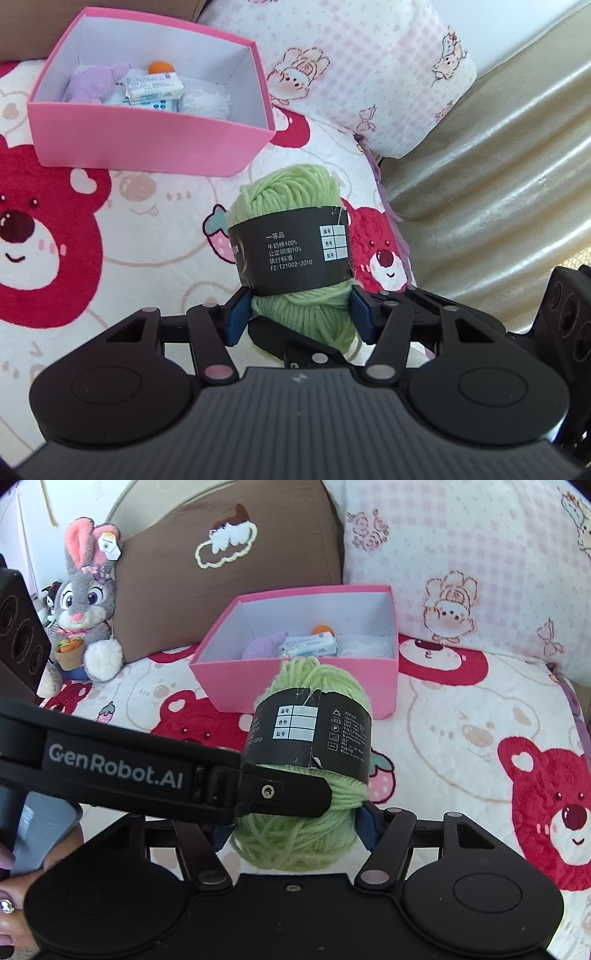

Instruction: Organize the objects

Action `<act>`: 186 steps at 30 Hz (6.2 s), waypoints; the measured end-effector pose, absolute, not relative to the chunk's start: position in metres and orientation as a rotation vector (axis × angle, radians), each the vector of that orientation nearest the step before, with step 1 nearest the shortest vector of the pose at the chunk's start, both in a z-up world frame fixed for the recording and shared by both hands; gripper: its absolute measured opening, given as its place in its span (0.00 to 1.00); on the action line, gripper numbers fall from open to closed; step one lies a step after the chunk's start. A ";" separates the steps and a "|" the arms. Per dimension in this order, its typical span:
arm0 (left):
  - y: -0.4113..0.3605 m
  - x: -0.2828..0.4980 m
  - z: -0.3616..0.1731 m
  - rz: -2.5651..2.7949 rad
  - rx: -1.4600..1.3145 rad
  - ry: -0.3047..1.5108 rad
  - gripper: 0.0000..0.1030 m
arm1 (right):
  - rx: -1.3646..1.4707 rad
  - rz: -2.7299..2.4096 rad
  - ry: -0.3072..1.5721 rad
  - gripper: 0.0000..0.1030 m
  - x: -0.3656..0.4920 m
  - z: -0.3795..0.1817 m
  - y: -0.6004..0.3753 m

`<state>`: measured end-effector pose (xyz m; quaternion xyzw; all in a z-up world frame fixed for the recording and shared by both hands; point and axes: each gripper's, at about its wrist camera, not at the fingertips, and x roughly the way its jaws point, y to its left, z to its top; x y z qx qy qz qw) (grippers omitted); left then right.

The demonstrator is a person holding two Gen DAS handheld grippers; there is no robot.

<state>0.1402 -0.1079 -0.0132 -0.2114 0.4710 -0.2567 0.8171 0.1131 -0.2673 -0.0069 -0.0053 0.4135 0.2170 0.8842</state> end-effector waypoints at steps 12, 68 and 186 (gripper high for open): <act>-0.085 0.139 0.044 -0.529 -0.415 0.925 0.53 | 0.039 0.470 0.785 0.67 0.112 0.039 -0.249; -0.079 0.383 -0.076 -0.463 -0.618 1.004 0.54 | 0.028 0.379 0.849 0.67 0.353 -0.050 -0.237; -0.004 0.142 0.044 -0.136 -0.185 0.877 0.72 | -0.082 0.256 0.667 0.92 0.155 0.064 -0.248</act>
